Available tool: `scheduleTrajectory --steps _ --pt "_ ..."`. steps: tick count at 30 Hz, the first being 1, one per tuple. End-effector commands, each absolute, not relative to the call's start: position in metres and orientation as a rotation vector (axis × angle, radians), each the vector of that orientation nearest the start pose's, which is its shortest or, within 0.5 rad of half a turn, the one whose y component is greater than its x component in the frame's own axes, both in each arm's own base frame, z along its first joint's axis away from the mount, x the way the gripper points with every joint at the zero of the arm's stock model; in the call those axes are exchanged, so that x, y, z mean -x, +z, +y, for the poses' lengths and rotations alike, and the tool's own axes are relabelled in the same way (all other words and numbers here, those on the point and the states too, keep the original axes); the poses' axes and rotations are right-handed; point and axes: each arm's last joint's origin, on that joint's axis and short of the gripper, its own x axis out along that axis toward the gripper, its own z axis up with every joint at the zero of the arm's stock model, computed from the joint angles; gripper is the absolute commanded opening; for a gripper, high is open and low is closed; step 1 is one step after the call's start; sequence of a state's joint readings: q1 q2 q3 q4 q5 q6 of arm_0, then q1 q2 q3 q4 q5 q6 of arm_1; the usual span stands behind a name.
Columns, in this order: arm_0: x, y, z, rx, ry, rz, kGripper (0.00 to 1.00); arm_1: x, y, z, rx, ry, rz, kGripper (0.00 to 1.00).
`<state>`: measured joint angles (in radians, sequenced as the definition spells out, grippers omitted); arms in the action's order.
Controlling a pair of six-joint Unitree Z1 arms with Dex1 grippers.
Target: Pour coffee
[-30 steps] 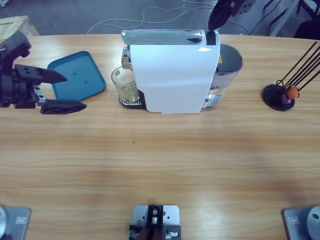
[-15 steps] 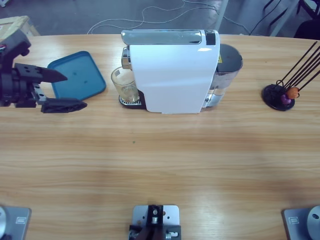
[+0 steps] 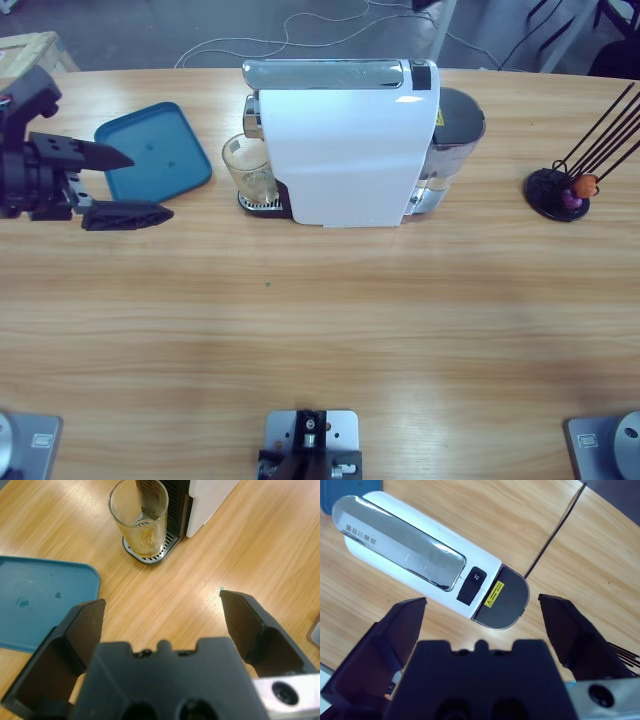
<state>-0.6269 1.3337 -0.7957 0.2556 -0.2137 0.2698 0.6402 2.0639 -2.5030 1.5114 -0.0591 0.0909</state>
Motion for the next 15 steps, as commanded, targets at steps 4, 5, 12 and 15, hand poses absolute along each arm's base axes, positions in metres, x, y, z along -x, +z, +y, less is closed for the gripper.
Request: scheduleTrajectory --steps 4,5,12,15 --pt "-0.163 0.290 -0.132 -0.404 -0.898 0.704 0.996 -0.328 0.413 0.245 0.356 0.438 1.180 1.000" --pt "-0.163 0.290 -0.132 -0.403 -0.898 0.702 0.996 -0.328 0.410 0.245 0.359 0.435 1.188 1.000" --pt "-0.161 0.295 -0.130 -0.401 -0.891 0.682 0.996 -0.326 0.412 0.244 0.360 0.434 1.190 1.000" --pt "-0.160 0.292 -0.130 -0.398 -0.892 0.695 0.996 -0.326 0.417 0.243 0.354 0.434 1.169 1.000"
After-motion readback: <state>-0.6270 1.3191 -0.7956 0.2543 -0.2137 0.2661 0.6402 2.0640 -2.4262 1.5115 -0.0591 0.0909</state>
